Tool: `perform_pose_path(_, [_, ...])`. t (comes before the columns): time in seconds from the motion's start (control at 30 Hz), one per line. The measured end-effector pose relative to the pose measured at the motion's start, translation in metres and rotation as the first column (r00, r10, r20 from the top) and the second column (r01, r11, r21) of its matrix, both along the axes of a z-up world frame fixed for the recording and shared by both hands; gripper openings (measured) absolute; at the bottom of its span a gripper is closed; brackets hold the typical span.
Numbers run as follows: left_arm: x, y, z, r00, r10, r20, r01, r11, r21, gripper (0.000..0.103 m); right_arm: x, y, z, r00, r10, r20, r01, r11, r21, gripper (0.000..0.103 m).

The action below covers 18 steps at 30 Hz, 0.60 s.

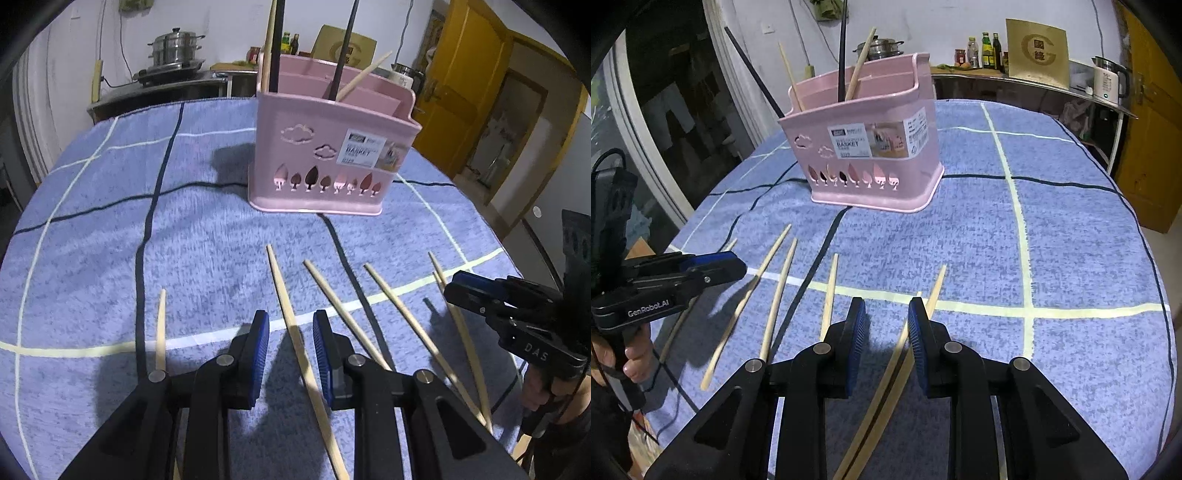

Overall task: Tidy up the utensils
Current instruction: 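Move both open tools back down to the wooden chopsticks on the cloth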

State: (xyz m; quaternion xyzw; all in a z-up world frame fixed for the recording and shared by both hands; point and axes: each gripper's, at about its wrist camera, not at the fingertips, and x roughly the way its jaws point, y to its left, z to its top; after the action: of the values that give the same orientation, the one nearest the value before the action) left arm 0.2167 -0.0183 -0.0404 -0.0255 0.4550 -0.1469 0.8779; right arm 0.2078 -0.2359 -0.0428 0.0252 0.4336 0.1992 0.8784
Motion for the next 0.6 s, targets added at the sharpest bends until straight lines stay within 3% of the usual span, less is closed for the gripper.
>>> perform_pose_path(0.6, [0.009, -0.006, -0.013, 0.999, -0.001, -0.032, 0.002, 1.0, 0.021, 0.024, 0.009, 0.007, -0.011, 0.999, -0.023, -0.045, 0.021, 0.998, -0.058, 0.025])
